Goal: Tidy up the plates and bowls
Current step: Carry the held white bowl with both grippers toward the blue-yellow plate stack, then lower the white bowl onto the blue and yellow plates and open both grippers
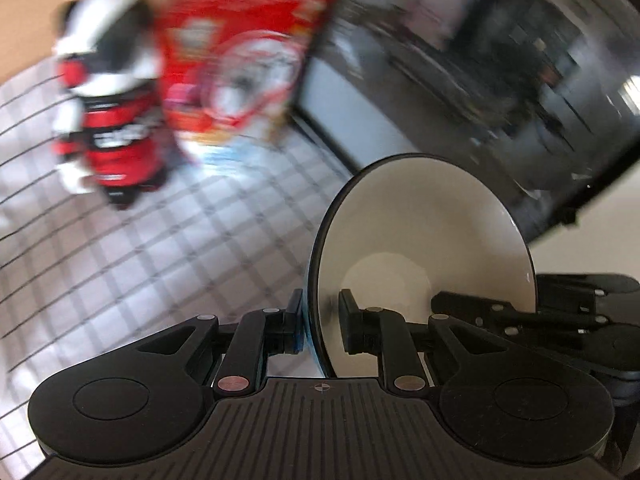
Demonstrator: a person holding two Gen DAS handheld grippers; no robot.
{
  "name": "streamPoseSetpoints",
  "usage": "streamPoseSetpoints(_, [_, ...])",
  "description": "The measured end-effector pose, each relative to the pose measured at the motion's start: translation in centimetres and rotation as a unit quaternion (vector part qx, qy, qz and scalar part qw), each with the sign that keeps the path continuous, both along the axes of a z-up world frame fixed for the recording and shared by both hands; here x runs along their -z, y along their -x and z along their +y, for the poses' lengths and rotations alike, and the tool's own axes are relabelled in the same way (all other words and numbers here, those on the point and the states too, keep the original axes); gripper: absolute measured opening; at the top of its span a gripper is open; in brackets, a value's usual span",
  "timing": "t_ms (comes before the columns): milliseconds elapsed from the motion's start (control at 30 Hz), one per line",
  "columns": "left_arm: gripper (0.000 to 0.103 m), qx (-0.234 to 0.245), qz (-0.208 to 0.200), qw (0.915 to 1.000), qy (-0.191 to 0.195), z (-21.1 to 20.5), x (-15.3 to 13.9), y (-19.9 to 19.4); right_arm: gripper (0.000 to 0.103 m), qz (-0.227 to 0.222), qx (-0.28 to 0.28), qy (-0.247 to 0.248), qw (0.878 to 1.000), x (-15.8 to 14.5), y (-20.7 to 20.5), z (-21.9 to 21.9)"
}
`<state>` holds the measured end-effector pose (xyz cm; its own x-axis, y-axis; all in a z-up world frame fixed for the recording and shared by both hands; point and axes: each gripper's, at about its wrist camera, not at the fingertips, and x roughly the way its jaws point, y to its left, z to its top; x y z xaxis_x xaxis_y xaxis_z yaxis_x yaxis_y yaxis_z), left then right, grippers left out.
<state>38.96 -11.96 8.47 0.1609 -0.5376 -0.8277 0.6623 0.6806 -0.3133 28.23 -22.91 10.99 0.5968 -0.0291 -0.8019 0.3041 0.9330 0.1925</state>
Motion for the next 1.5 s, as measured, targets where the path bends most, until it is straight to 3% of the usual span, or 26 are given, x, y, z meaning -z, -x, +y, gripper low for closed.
streamPoseSetpoints(100, [0.019,0.023,-0.007,0.9996,-0.015,-3.3,0.5,1.6,0.019,0.003,0.016,-0.003,1.000,0.9,2.4,-2.6])
streamPoseSetpoints(267, [0.019,0.015,-0.001,0.9983,-0.057,-6.8,2.8,2.0,0.021,0.023,0.009,-0.023,0.999,3.9,3.5,-5.4])
streamPoseSetpoints(567, [0.024,-0.019,0.031,0.9903,-0.134,-7.8,7.5,1.4,0.021,0.051,-0.031,-0.061,0.996,9.7,2.9,-7.2])
streamPoseSetpoints(933, [0.022,-0.046,0.052,0.9934,-0.091,-7.2,7.8,0.5,0.024,0.042,-0.077,-0.033,0.996,10.5,1.6,-7.2])
streamPoseSetpoints(1200, [0.022,-0.038,0.065,0.9930,-0.091,-6.6,7.5,0.7,0.024,0.048,-0.079,-0.034,0.995,10.4,1.8,-7.3])
streamPoseSetpoints(1500, [0.022,-0.024,0.048,0.9936,-0.100,-6.9,7.3,1.1,0.023,0.053,-0.056,-0.041,0.996,9.7,2.3,-7.8])
